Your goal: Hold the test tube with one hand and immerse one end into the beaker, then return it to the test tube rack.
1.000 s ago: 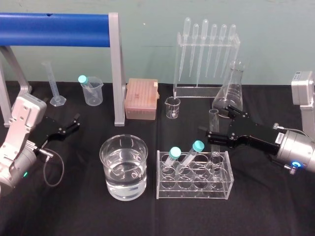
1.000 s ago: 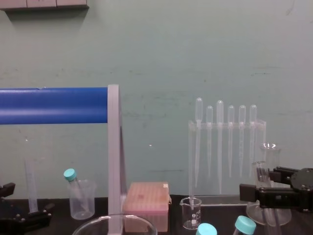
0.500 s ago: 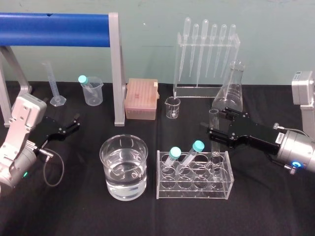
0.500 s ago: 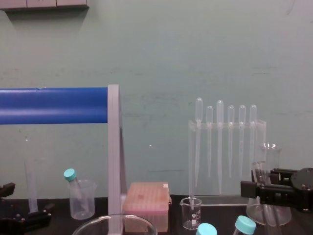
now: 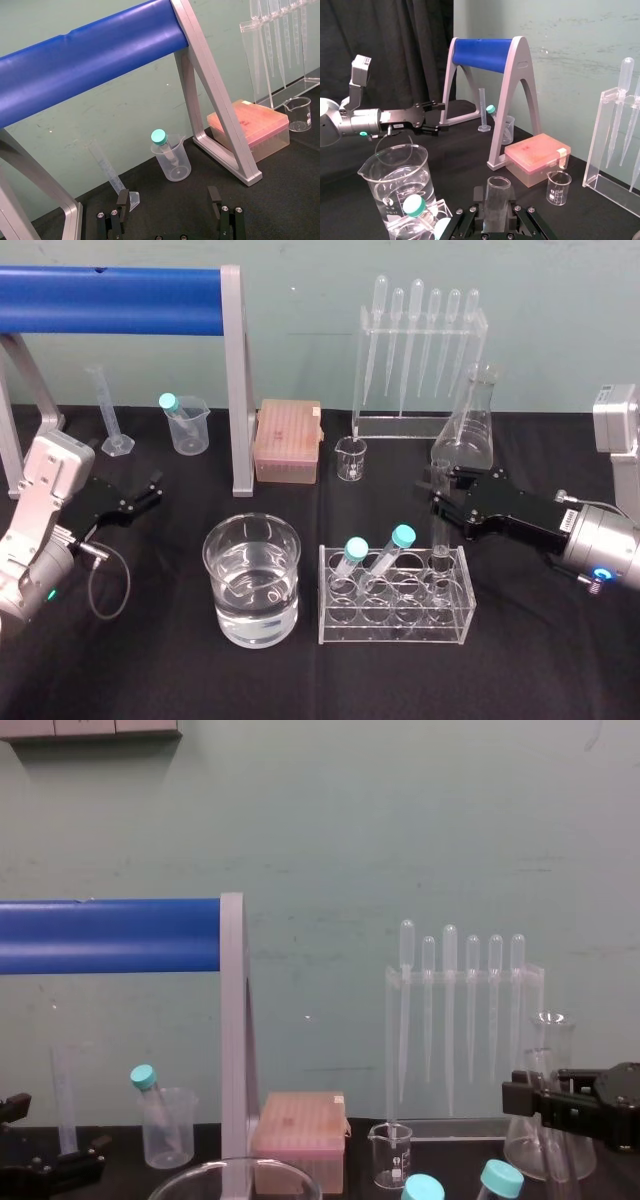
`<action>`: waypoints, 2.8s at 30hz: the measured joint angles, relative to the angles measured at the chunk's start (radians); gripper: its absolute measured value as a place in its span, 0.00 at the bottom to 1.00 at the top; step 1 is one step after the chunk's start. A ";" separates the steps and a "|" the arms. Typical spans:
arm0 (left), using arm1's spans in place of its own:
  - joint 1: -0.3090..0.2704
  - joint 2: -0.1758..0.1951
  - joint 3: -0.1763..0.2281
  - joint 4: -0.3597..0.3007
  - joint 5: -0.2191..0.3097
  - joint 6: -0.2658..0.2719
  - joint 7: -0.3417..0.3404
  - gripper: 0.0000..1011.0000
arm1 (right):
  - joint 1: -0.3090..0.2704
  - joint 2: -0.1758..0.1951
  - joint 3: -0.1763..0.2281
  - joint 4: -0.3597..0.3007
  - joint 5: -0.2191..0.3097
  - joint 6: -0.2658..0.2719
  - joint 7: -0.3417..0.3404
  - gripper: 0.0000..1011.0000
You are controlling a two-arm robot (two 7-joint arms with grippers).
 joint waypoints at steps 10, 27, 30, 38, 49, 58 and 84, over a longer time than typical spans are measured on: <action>0.000 0.000 0.000 0.000 0.000 0.000 0.000 0.99 | 0.000 0.000 0.000 0.000 0.000 0.000 0.000 0.24; 0.000 0.000 0.000 0.000 0.000 0.000 0.000 0.99 | -0.009 0.008 0.031 -0.040 0.054 -0.024 0.024 0.24; 0.000 0.000 0.000 0.000 0.000 0.000 0.000 0.99 | -0.010 0.011 0.040 -0.052 0.066 -0.030 0.026 0.24; 0.000 0.000 0.000 0.000 0.000 0.000 0.000 0.99 | -0.001 0.011 0.075 -0.081 0.100 -0.074 0.031 0.24; 0.000 0.000 0.000 0.000 0.000 0.000 0.000 0.99 | 0.058 -0.065 0.082 0.002 0.097 -0.131 0.019 0.24; 0.000 0.000 0.000 0.000 0.000 0.000 0.000 0.99 | 0.073 -0.093 0.068 0.064 0.069 -0.119 -0.005 0.24; 0.000 0.000 0.000 0.000 0.000 0.000 0.000 0.99 | 0.074 -0.093 0.069 0.064 0.068 -0.120 -0.007 0.24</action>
